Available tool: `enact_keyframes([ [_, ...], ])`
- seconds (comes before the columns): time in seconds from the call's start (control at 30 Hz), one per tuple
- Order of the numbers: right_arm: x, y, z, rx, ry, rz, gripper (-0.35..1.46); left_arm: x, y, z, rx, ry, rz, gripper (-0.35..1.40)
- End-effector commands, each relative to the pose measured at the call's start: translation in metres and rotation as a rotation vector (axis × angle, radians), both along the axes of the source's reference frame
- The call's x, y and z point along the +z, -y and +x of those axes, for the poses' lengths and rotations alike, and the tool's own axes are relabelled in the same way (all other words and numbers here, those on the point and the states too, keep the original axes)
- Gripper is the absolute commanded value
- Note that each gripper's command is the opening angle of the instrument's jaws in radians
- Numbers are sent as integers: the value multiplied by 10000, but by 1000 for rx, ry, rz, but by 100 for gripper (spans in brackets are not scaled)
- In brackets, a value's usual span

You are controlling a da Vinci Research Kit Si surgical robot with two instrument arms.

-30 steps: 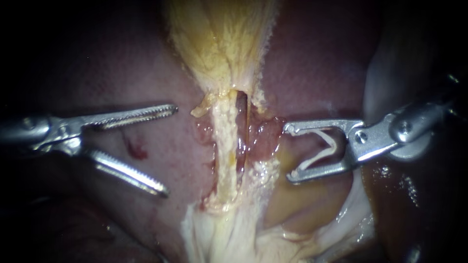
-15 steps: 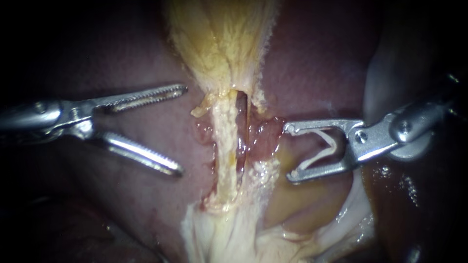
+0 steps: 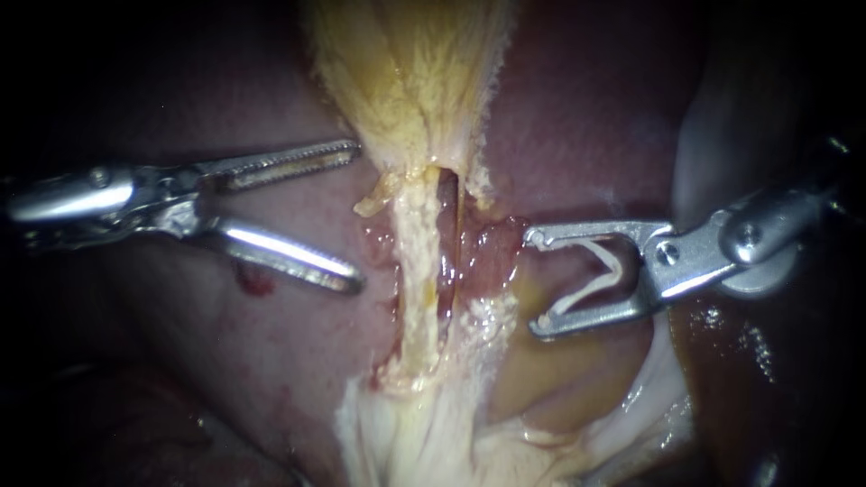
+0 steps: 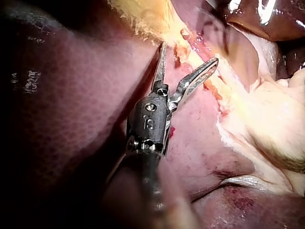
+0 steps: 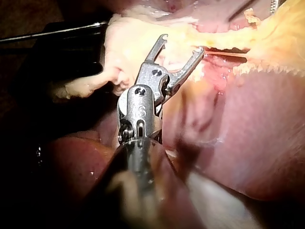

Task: Grabbing gallbladder

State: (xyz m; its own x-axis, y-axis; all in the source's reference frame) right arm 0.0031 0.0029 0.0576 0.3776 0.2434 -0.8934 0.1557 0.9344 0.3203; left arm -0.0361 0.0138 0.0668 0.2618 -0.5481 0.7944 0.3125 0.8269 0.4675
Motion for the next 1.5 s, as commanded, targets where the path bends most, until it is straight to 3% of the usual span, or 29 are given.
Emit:
enact_keyframes([
  [0.03,0,0,0,0,0,0,49,1,0,-2,1,-4,0,62],
  [0.23,0,0,0,0,0,0,49,10,-4,-9,1,-18,1,54],
  [0.5,-1,0,-1,0,0,0,49,23,-12,-6,2,-38,1,22],
  [0.6,-1,0,-1,-1,-1,0,49,26,-15,-3,-2,-47,2,-5],
  [0.67,-1,0,-1,-1,-1,0,49,26,-15,0,-4,-52,3,-35],
  [0.83,-2,0,-1,-1,-1,0,49,24,-16,6,-19,-59,22,-35],
  [0.9,-2,1,-2,-1,-1,0,49,21,-16,9,-39,-57,55,-35],
  [1.0,-2,1,-2,-2,-1,0,49,12,-15,15,-88,-45,148,-35],
  [1.23,-3,1,-3,-2,-2,0,49,-24,-20,23,-95,-39,186,-35],
  [1.5,-3,1,-4,-3,-2,0,49,-84,-34,45,-87,-31,220,-35],
])
